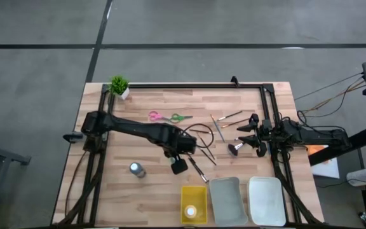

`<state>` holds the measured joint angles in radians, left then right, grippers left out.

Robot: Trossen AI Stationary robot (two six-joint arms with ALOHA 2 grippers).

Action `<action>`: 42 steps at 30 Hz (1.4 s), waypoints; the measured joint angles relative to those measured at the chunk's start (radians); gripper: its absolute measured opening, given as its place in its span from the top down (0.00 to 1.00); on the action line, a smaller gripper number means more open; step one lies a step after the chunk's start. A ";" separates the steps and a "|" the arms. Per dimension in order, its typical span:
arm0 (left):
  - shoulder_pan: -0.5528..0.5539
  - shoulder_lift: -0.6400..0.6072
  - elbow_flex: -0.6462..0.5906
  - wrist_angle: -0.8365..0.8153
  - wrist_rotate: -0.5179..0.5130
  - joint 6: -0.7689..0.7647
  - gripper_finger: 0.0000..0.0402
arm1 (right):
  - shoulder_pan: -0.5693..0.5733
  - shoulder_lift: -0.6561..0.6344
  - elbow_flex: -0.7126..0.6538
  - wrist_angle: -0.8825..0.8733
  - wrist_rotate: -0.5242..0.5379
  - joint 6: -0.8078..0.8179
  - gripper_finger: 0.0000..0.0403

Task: Pick & Place Paint Supplies
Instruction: Put the green paint bottle into the yellow bin

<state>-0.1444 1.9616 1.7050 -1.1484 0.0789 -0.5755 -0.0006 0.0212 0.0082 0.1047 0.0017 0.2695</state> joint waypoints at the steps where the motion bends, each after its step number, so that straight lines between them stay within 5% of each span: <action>1: 0.000 -0.003 -0.009 0.004 0.001 0.000 0.08 | 0.000 0.000 0.000 0.000 0.000 0.000 0.49; 11: 0.003 -0.003 -0.017 0.034 0.019 0.000 0.12 | 0.000 0.000 0.000 0.000 0.000 0.000 0.49; 24: 0.003 -0.003 -0.017 0.035 0.020 -0.008 0.47 | 0.000 0.000 0.000 0.000 0.000 0.000 0.49; 42: 0.002 -0.003 -0.017 0.048 0.020 -0.009 0.49 | 0.000 0.000 0.000 0.000 0.000 0.000 0.49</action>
<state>-0.1421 1.9587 1.6882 -1.1001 0.0986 -0.5842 -0.0006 0.0212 0.0085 0.1045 0.0013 0.2695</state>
